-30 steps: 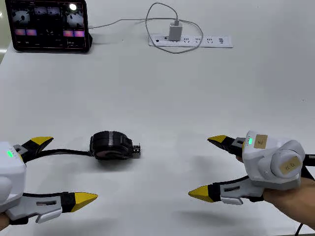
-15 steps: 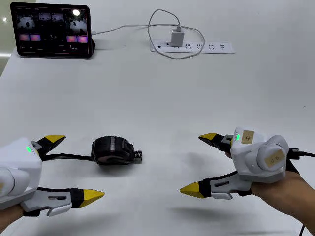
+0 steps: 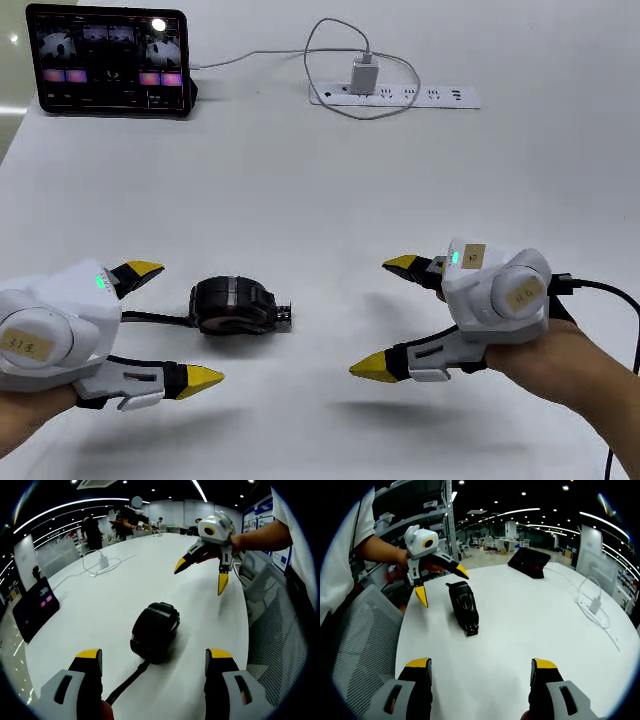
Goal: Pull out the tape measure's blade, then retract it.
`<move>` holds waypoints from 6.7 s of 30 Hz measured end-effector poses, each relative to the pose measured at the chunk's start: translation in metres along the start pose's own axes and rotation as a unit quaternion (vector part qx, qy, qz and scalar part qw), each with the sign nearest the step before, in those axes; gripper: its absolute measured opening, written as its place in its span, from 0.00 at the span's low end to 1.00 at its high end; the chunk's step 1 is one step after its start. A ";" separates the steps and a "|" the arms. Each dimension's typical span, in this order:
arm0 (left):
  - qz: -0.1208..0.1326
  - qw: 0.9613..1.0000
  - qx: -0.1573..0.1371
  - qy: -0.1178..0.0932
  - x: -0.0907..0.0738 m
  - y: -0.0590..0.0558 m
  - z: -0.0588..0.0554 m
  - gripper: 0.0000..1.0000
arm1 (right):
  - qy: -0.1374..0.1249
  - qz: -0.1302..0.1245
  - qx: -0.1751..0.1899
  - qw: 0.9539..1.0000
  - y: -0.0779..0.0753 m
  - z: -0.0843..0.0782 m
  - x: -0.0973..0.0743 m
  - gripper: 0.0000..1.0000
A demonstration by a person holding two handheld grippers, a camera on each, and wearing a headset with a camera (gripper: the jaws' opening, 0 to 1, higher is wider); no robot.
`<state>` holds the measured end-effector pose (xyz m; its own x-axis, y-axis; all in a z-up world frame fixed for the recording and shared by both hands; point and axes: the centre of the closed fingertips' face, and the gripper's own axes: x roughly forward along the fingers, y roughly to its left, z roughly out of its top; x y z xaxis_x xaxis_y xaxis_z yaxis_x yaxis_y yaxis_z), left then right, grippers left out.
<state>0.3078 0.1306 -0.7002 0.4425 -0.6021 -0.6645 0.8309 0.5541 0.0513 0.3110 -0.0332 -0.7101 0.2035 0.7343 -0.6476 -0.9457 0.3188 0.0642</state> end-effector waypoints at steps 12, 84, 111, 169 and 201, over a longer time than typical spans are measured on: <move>-0.014 1.000 0.023 0.007 0.011 0.008 0.001 0.69 | 0.013 0.030 -0.018 0.999 0.004 -0.001 0.012 0.80; -0.091 0.989 0.086 0.078 0.039 0.003 -0.009 0.28 | 0.002 0.081 -0.081 0.993 0.008 0.026 0.066 0.53; -0.092 0.989 0.087 0.080 0.040 0.003 -0.010 0.27 | 0.006 0.108 -0.094 0.990 0.019 0.023 0.090 0.20; -0.093 0.987 0.091 0.090 0.041 0.003 -0.011 0.26 | 0.009 0.114 -0.118 0.986 0.014 0.015 0.080 0.09; -0.093 0.987 0.095 0.094 0.039 0.002 -0.013 0.26 | 0.025 0.100 -0.114 0.988 -0.003 -0.011 0.045 0.09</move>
<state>0.3227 0.1157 -0.7357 0.2208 -0.5559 -0.8014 0.9480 0.3155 0.0424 0.3205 -0.0079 -0.7483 0.0000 0.7369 -0.6760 -0.9994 0.0228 0.0249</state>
